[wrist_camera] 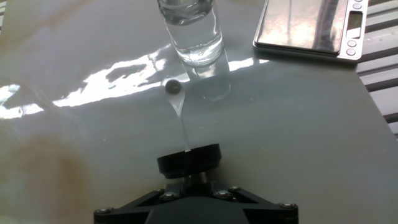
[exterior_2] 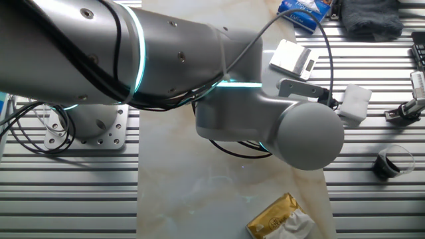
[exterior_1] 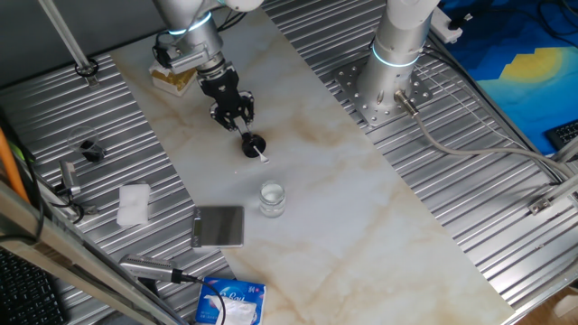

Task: Screw the lid onto the jar

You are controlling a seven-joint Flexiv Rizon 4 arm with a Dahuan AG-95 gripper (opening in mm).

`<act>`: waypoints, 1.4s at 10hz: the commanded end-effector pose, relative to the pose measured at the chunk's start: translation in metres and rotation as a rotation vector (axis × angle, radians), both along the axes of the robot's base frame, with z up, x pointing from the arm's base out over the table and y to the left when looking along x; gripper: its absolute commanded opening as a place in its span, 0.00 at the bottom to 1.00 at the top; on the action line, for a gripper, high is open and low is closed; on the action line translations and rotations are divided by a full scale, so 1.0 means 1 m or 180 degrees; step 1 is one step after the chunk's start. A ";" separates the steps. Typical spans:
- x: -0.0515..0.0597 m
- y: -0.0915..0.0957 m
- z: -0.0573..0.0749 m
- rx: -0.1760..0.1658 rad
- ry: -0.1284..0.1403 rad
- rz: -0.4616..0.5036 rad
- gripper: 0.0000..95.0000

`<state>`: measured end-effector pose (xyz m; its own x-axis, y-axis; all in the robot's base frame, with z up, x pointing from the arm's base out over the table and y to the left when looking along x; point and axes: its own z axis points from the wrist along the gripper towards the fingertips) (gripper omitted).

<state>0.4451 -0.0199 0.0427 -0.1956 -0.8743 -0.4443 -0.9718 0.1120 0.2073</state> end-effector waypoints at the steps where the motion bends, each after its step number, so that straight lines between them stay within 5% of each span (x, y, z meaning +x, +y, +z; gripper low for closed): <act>1: 0.001 0.001 -0.003 0.0013 -0.0022 0.0016 0.40; 14: 0.000 0.005 -0.011 0.0046 -0.0096 0.0033 0.40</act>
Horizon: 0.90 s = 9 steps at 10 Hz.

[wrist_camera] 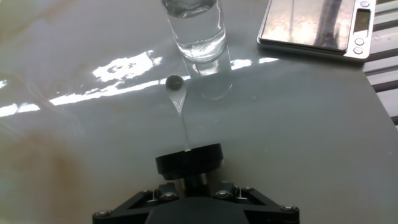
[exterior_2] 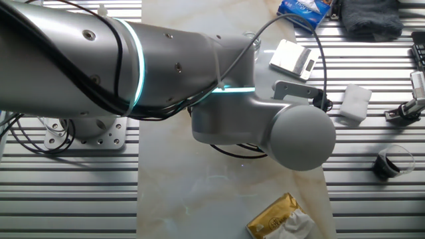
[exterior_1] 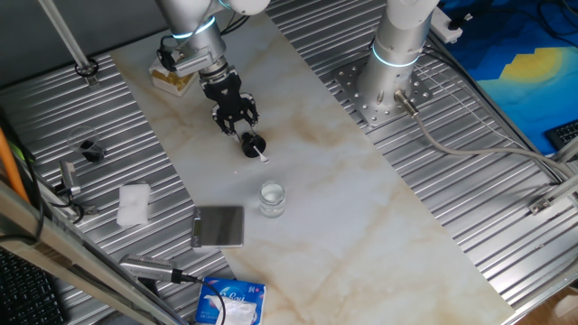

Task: Screw the lid onto the jar

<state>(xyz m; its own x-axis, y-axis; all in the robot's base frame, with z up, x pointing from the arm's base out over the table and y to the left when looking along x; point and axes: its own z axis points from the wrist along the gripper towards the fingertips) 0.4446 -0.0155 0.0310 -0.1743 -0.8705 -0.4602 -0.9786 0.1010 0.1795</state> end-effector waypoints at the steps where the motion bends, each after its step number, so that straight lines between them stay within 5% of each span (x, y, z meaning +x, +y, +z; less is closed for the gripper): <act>1: 0.001 0.000 0.000 0.0009 0.0000 0.0000 0.40; 9: 0.001 0.000 0.000 -0.0004 0.0004 0.0025 0.40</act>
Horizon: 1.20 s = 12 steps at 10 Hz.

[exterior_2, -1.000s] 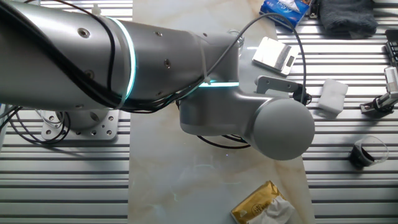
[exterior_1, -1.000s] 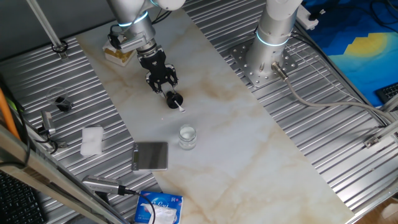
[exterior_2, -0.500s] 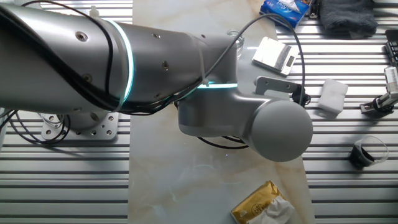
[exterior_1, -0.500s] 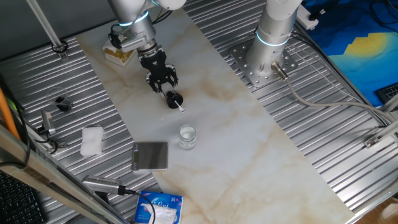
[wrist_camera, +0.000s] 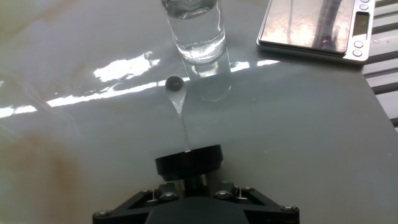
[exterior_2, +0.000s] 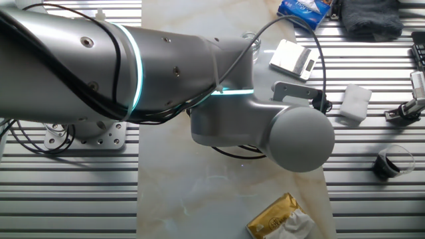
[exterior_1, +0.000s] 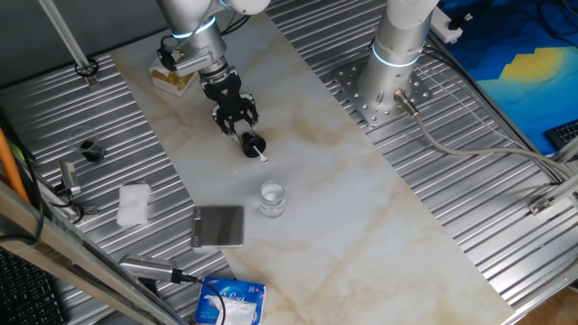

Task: Screw the lid onto the jar

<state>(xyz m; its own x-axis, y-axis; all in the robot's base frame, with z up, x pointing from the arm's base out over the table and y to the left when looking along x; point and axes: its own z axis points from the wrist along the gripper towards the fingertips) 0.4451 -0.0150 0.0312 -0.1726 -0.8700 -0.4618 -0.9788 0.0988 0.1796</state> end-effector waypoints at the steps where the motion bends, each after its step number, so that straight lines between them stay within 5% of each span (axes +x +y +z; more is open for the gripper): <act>1: 0.000 0.000 0.000 -0.0022 0.0013 0.0027 0.40; 12: 0.000 0.000 0.000 -0.0090 0.0050 0.0120 0.40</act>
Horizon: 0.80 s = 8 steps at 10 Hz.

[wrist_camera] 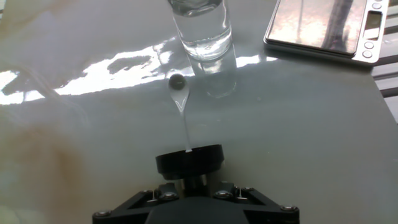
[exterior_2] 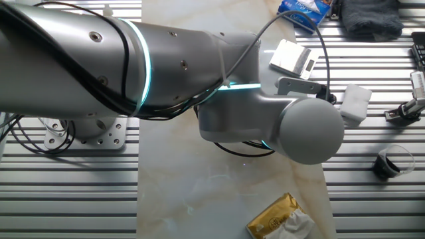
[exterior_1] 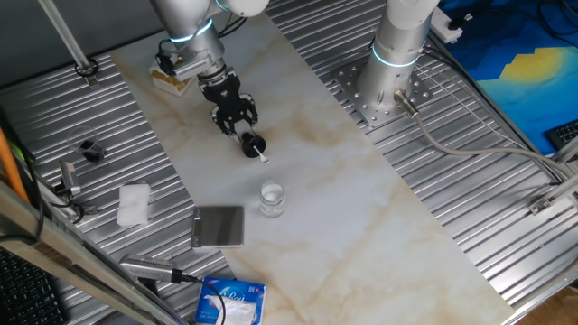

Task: Screw the lid onto the jar

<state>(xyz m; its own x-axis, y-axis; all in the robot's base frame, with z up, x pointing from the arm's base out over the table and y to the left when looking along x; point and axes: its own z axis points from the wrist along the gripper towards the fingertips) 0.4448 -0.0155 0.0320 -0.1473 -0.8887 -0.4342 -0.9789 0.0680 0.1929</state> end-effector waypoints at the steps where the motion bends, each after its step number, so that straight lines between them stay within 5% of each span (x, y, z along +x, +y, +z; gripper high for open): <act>1: 0.000 0.000 -0.002 0.0007 -0.0002 0.0001 0.40; 4: 0.001 0.003 -0.010 0.0016 -0.0003 -0.0007 0.40; 5: 0.001 0.003 -0.011 0.0008 -0.0002 -0.0011 0.20; 7: 0.002 0.005 -0.013 0.0006 0.0001 -0.0046 0.20; 8: 0.002 0.005 -0.014 -0.0003 0.0014 -0.0070 0.00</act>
<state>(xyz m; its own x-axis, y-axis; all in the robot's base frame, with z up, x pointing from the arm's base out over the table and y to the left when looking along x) 0.4459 -0.0100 0.0192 -0.1689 -0.8853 -0.4333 -0.9764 0.0901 0.1965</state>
